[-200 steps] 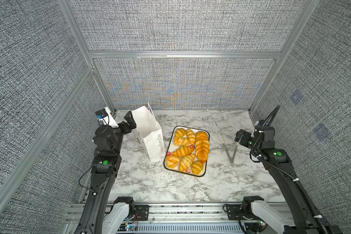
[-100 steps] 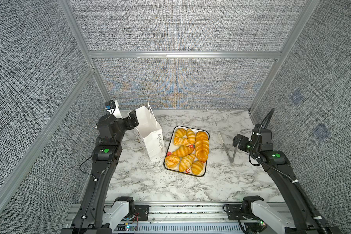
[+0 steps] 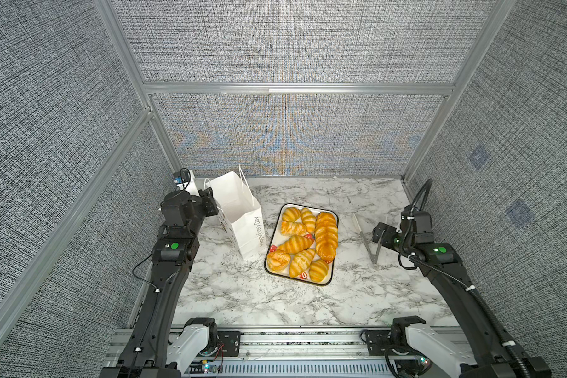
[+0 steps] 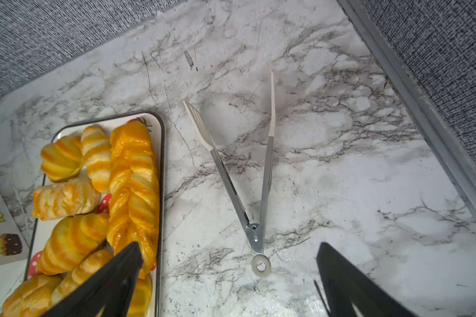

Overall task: Pack bread into a paper bag
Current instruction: Pick up the pair of food tongs from the middle-right of the table.

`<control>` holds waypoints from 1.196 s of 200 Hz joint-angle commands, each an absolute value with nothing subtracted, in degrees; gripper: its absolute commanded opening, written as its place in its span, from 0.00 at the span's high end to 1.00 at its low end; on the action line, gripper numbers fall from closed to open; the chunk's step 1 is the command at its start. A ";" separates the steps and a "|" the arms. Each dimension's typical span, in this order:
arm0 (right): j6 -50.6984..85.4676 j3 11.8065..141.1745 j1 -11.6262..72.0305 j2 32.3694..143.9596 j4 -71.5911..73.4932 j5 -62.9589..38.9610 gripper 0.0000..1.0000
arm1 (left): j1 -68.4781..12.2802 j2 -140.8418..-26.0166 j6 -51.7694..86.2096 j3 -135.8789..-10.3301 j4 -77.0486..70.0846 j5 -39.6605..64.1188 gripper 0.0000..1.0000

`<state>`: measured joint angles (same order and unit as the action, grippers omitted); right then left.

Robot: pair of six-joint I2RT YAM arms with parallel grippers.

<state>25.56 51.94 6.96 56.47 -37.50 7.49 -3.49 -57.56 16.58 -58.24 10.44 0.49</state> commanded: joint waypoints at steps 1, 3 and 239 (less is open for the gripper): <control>25.85 52.37 7.21 56.74 -38.48 7.90 0.01 | -3.39 -56.74 17.85 -57.17 8.33 1.26 0.74; 25.84 52.38 7.25 56.70 -38.49 7.95 0.01 | -3.42 -56.64 17.84 -57.14 8.30 1.19 0.75; 25.42 52.56 6.75 79.06 -34.58 10.81 0.01 | -3.41 -54.13 17.70 -51.75 4.91 1.51 1.00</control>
<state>25.54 51.99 6.92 75.29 -35.42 8.88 -3.38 -53.95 17.85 -51.81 6.48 0.95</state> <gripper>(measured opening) 0.993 0.052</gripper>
